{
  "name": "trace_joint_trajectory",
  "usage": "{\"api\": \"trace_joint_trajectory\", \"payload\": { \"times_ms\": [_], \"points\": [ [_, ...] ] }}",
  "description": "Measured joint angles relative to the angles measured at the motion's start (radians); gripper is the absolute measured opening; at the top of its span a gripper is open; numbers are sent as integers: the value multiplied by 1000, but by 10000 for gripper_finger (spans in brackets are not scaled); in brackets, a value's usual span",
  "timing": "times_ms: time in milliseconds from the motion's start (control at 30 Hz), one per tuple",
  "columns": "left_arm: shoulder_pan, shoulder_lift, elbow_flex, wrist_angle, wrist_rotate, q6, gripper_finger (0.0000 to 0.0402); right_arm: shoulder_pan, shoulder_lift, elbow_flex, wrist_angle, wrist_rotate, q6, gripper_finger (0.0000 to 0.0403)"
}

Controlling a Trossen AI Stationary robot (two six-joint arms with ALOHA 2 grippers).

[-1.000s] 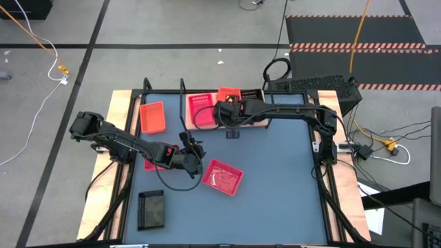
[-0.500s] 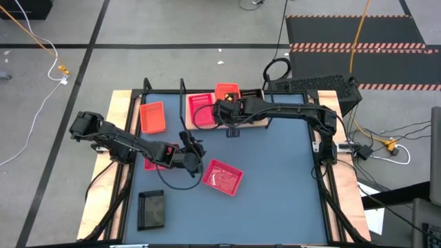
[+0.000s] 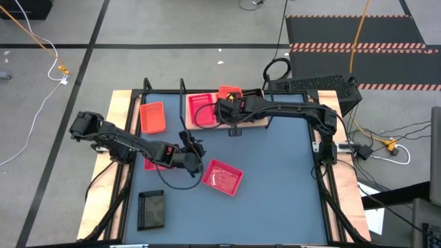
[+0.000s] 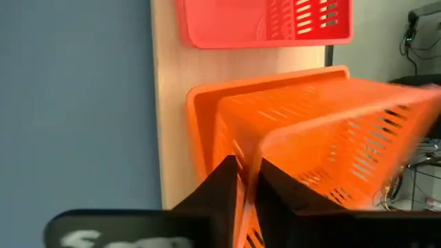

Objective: Stack baskets on shelf by color
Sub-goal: Stack the right orange basket on top of the orange basket on the shelf, then stack the right red basket on top of the red basket on the shelf

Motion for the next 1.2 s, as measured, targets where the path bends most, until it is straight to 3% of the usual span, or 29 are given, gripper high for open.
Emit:
{"api": "trace_joint_trajectory", "payload": {
  "times_ms": [267,400,800,933,1200],
  "points": [
    [0,0,0,-7,0,-9,232,0,0,0,33,2,4,125],
    [-2,0,0,-39,0,-40,232,6,0,0,81,2,0,144],
    [-8,0,0,-85,0,-106,232,41,12,-41,217,-59,-43,86],
    [-16,0,0,-90,0,-106,232,39,13,-92,291,-49,-57,71],
    [-16,0,0,-124,0,-116,232,55,-48,-94,253,53,-90,59]
  ]
}}
